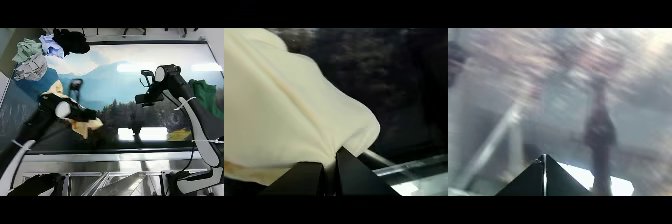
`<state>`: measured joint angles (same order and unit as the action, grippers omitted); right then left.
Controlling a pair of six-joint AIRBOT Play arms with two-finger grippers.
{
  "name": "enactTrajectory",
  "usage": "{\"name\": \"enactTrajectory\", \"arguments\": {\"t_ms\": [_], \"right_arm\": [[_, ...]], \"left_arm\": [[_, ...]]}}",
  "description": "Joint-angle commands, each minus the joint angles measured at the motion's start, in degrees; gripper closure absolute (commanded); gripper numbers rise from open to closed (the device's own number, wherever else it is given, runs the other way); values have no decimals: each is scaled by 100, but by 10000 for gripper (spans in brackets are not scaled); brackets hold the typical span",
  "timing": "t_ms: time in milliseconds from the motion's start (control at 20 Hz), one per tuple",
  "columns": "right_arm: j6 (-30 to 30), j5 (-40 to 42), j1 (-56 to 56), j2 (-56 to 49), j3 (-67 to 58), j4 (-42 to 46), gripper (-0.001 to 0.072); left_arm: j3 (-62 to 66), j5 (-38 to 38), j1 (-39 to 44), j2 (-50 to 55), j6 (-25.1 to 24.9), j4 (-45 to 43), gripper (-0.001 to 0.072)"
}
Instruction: Fold the shirts.
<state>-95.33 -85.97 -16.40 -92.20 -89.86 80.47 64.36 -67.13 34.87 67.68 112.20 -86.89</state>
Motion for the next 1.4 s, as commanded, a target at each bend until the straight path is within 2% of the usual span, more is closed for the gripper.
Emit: {"name": "enactTrajectory", "arguments": {"t_ms": [0, 100, 200, 250, 300, 450, 550, 650, 700, 850, 950, 1050, 1200, 1350], "right_arm": [[173, -557, 389, 162, -2, 291, 690], [173, -468, 734, 356, -2, 289, 690], [197, -426, 1093, 522, -2, 291, 691], [195, -400, 1261, 553, -2, 275, 690], [197, -402, 1384, 535, -2, 269, 690], [199, -555, 1499, 341, -2, 229, 690], [282, -492, 1493, 208, -2, 216, 691], [376, -470, 1475, 166, 39, -48, 689], [490, -450, 1464, 166, 55, -306, 689], [627, -376, 1397, 166, 70, -1073, 689], [625, -345, 1279, 166, 70, -1266, 685], [625, -354, 1117, 173, 70, -1266, 684], [619, -396, 863, 173, 68, -1263, 685], [568, -431, 632, 186, 68, -1263, 685]], "left_arm": [[-192, 1143, 1495, 610, 334, 780, 697], [391, 1167, 1838, 1338, 308, 892, 697], [1128, 800, 1902, 1943, 9, 901, 676], [1473, 424, 1873, 2133, -162, 879, 330], [1801, -96, 1794, 2260, -304, 911, 14], [2273, -1432, 1506, 2085, -1080, 828, 16], [2267, -1906, 1132, 1517, -1182, 343, 16], [2247, -2098, 374, 925, -1274, -116, 17], [2116, -1987, -216, 656, -1405, -57, 18], [1373, -1670, -2321, 378, -2258, 949, 19], [896, -1233, -3628, 688, -2702, 1681, 18], [695, -1180, -4533, 1228, -3163, 2424, 18], [796, -1241, -4999, 2063, -3569, 2726, 17], [898, -1294, -4892, 2686, -3919, 3366, 18]]}}
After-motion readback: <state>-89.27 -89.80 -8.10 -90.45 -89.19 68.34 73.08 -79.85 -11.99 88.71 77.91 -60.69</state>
